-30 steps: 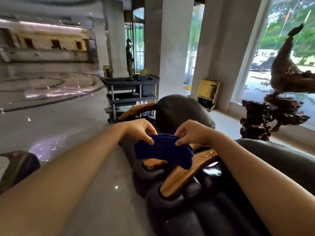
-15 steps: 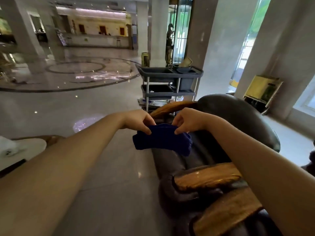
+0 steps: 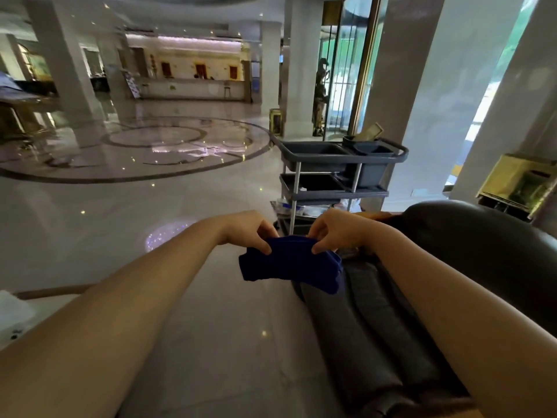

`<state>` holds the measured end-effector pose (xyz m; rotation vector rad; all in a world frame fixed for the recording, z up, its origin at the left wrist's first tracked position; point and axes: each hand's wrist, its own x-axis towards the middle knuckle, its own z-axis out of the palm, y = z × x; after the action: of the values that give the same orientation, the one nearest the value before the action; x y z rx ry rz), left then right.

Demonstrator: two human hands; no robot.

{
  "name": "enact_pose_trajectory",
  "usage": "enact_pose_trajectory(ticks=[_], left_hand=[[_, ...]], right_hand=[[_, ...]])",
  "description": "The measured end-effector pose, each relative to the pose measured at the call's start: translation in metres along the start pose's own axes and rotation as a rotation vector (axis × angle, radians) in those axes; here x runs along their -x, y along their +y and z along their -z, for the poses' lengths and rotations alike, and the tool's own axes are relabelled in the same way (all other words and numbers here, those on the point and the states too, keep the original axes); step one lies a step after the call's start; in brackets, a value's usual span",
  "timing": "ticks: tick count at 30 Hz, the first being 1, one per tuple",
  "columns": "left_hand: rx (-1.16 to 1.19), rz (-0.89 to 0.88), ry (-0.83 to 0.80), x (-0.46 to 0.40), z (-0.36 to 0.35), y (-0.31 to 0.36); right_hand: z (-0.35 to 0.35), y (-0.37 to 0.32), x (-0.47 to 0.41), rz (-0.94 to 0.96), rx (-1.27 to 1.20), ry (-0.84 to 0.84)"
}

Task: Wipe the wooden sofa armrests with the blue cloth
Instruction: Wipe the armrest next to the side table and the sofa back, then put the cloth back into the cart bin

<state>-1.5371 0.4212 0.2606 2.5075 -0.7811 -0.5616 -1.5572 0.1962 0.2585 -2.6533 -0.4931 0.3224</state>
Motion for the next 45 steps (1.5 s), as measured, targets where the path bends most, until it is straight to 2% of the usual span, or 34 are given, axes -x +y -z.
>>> enact_pose_trajectory(ticks=[8, 15, 22, 28, 35, 45], left_hand=[[0.016, 0.003, -0.003, -0.093, 0.085, -0.096], [0.032, -0.002, 0.024, -0.225, 0.149, -0.168], [0.001, 0.047, 0.076, -0.359, 0.252, -0.219], [0.006, 0.046, 0.049, -0.463, 0.311, -0.271], [-0.007, -0.079, 0.009, -0.624, 0.389, -0.342], [-0.089, -0.290, -0.071, -0.817, 0.524, -0.385]], right_hand=[[0.027, 0.016, -0.156, 0.012, -0.033, -0.014], [0.064, 0.079, -0.308, 0.019, -0.037, -0.008], [0.139, 0.134, -0.473, 0.017, -0.047, 0.009], [0.173, 0.177, -0.581, 0.012, -0.060, -0.002], [0.225, 0.237, -0.710, -0.103, -0.059, 0.096], [0.320, 0.301, -0.861, -0.294, -0.128, 0.222]])
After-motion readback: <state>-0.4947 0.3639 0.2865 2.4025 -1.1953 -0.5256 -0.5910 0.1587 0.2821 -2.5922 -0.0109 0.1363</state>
